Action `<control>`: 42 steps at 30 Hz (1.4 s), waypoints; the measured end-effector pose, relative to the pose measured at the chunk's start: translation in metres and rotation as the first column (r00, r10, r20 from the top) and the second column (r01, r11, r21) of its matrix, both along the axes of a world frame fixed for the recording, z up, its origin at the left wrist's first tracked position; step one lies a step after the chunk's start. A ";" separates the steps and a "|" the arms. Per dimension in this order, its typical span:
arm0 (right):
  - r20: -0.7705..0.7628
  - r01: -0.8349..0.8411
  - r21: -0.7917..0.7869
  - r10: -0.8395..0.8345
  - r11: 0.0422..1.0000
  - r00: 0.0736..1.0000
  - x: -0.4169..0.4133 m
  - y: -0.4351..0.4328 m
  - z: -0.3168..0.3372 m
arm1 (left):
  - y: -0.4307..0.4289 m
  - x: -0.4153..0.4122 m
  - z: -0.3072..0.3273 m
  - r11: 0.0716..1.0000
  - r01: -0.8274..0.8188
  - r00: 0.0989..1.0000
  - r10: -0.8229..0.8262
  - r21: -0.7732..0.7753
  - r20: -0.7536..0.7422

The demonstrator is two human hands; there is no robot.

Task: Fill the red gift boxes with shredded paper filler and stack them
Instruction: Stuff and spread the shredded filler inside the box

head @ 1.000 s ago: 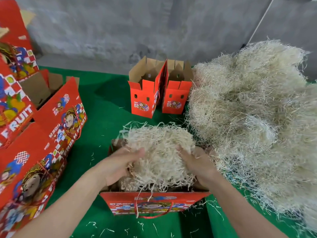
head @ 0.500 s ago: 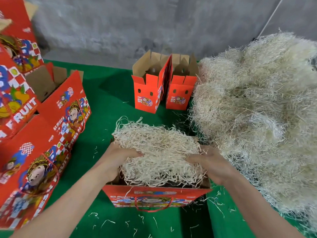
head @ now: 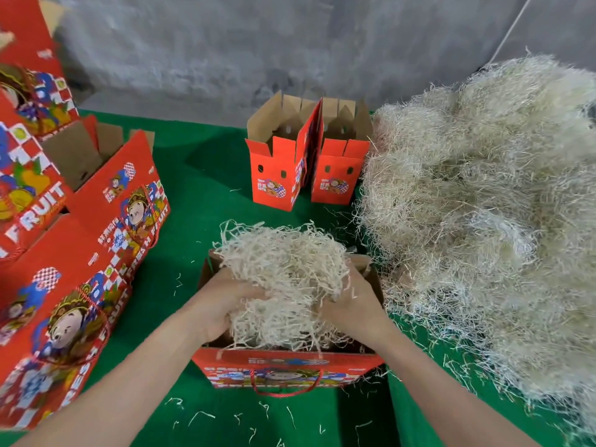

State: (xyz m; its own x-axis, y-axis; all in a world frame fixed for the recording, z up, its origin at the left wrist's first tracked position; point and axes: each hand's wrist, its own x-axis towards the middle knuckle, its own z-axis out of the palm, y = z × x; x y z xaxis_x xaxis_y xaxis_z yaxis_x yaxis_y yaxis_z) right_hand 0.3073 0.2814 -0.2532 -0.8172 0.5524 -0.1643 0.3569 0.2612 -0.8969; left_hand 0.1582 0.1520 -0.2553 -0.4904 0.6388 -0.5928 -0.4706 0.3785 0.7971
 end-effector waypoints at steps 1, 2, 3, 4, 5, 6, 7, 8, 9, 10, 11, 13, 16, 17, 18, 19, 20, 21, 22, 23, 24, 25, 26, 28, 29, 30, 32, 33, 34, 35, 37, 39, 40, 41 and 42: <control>0.022 0.000 0.008 0.000 1.000 1.000 0.004 0.004 0.001 | -0.003 -0.004 0.003 1.000 -0.019 0.999 0.018 0.020 0.030; 0.047 0.000 0.043 -0.002 0.999 0.999 0.007 0.007 0.001 | -0.006 -0.008 0.002 0.999 -0.023 0.998 0.020 0.048 0.063; 0.060 0.002 0.099 -0.008 0.995 0.998 0.010 0.008 0.002 | -0.009 -0.010 0.002 0.997 -0.033 0.996 0.027 0.074 0.086; 0.066 0.005 0.156 -0.015 0.988 0.998 0.013 0.010 0.002 | -0.011 -0.010 0.003 0.996 -0.050 0.994 0.042 0.080 0.097; 0.060 0.010 0.194 -0.022 0.981 0.998 0.015 0.010 0.003 | -0.011 -0.009 0.004 0.995 -0.071 0.993 0.064 0.072 0.097; 0.049 0.015 0.214 -0.026 0.977 0.998 0.017 0.011 0.004 | -0.012 -0.009 0.004 0.994 -0.081 0.993 0.075 0.074 0.088; 0.039 0.013 0.221 -0.022 0.975 0.999 0.020 0.014 0.003 | -0.013 -0.009 0.005 0.994 -0.083 0.993 0.076 0.076 0.086; 0.035 0.017 0.231 -0.025 0.973 0.999 0.024 0.017 0.003 | -0.015 -0.013 0.003 0.993 -0.085 0.993 0.078 0.084 0.084; 0.035 0.033 0.242 -0.043 0.970 0.998 0.029 0.021 0.003 | -0.016 -0.016 0.006 0.990 -0.101 0.993 0.094 0.093 0.077; 0.034 0.061 0.260 -0.073 0.964 0.997 0.034 0.025 0.004 | -0.019 -0.020 0.009 0.987 -0.125 0.991 0.120 0.098 0.055; 0.028 0.083 0.279 -0.094 0.957 0.995 0.039 0.028 0.006 | -0.022 -0.024 0.009 0.984 -0.159 0.987 0.158 0.081 0.024; -0.032 0.058 0.271 -0.051 0.961 0.998 0.042 0.028 0.013 | -0.025 -0.029 0.007 0.987 -0.151 0.988 0.152 0.050 -0.020; -0.128 -0.085 -0.030 0.081 0.996 0.988 0.036 0.027 0.026 | -0.019 -0.022 0.007 0.999 -0.012 1.000 0.012 0.036 -0.001; -0.159 -0.153 -0.189 0.124 0.970 0.979 0.031 0.024 0.028 | -0.016 -0.017 0.006 0.998 0.048 0.999 -0.048 0.031 -0.002; -0.172 -0.191 -0.326 0.140 0.926 0.975 0.027 0.021 0.028 | -0.011 -0.012 0.006 0.994 0.098 0.995 -0.097 0.048 -0.024; -0.146 -0.177 -0.406 0.128 0.897 0.981 0.021 0.016 0.027 | -0.007 -0.006 0.009 0.983 0.171 0.984 -0.167 0.064 -0.061; -0.095 -0.130 -0.434 0.099 0.891 0.991 0.013 0.011 0.025 | -0.004 0.000 0.013 0.960 0.272 0.958 -0.264 0.065 -0.114; -0.045 -0.076 -0.425 0.062 0.902 0.997 0.006 0.005 0.021 | 0.001 0.006 0.014 0.926 0.374 0.918 -0.360 0.062 -0.166; -0.002 -0.022 -0.377 0.023 0.926 1.000 -0.001 -0.001 0.018 | 0.004 0.009 0.015 0.896 0.440 0.885 -0.421 0.062 -0.201; 0.025 0.030 -0.322 -0.023 0.946 0.999 -0.006 -0.003 0.014 | 0.004 0.009 0.016 0.876 0.476 0.869 -0.454 0.078 -0.198; 0.036 0.079 -0.277 -0.072 0.958 0.997 -0.009 0.000 0.010 | 0.002 0.004 0.018 0.871 0.479 0.872 -0.458 0.108 -0.171; 0.039 0.123 -0.237 -0.117 0.964 0.992 -0.008 0.004 0.007 | -0.002 -0.003 0.019 0.882 0.449 0.892 -0.433 0.140 -0.130; 0.037 0.168 -0.215 -0.164 0.962 0.986 -0.006 0.010 0.005 | -0.007 -0.010 0.018 0.902 0.400 0.916 -0.390 0.165 -0.090; 0.043 0.227 -0.220 -0.223 0.949 0.974 0.004 0.021 0.003 | -0.016 -0.021 0.014 0.936 0.312 0.950 -0.303 0.164 -0.073; 0.049 0.239 -0.244 -0.234 0.940 0.971 0.009 0.024 0.003 | -0.019 -0.022 0.012 0.949 0.285 0.956 -0.272 0.138 -0.109; 0.045 0.231 -0.276 -0.228 0.933 0.973 0.013 0.027 0.002 | -0.020 -0.022 0.010 0.958 0.260 0.960 -0.243 0.118 -0.139; -0.031 0.093 -0.376 -0.113 0.922 0.993 0.017 0.027 0.002 | -0.017 -0.016 0.008 0.968 0.222 0.970 -0.206 0.118 -0.132; -0.055 -0.015 -0.391 -0.008 0.920 0.998 0.016 0.023 0.003 | -0.013 -0.011 0.008 0.967 0.225 0.969 -0.209 0.121 -0.131; -0.035 -0.104 -0.368 0.098 0.924 0.995 0.012 0.017 0.004 | -0.008 -0.005 0.008 0.964 0.237 0.964 -0.219 0.119 -0.148; 0.010 -0.148 -0.330 0.161 0.932 0.987 0.007 0.009 0.004 | -0.003 0.000 0.008 0.962 0.248 0.958 -0.227 0.115 -0.174; 0.024 -0.122 -0.263 0.133 0.957 0.991 -0.004 0.002 0.003 | 0.005 0.006 0.010 0.967 0.231 0.963 -0.210 0.111 -0.171; 0.028 -0.004 -0.234 0.010 0.972 1.000 -0.006 0.009 0.009 | 0.006 -0.002 0.013 0.979 0.173 0.975 -0.154 0.111 -0.159; 0.046 0.074 -0.215 -0.065 0.974 0.997 -0.003 0.017 0.011 | 0.003 -0.009 0.015 0.986 0.142 0.977 -0.126 0.087 -0.172; 0.064 0.135 -0.191 -0.124 0.972 0.990 0.002 0.027 0.012 | -0.001 -0.016 0.015 0.992 0.113 0.978 -0.100 0.060 -0.181; 0.073 0.170 -0.186 -0.159 0.968 0.985 0.008 0.035 0.014 | -0.006 -0.022 0.014 0.995 0.089 0.980 -0.079 0.044 -0.185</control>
State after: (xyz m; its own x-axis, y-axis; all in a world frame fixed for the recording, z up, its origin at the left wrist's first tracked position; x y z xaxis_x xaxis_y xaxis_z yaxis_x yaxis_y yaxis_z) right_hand 0.3153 0.3169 -0.2394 -0.7040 0.6324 -0.3231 0.4323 0.0206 -0.9015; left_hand 0.1359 0.1464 -0.2409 -0.5306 0.7099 -0.4632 -0.2838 0.3662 0.8862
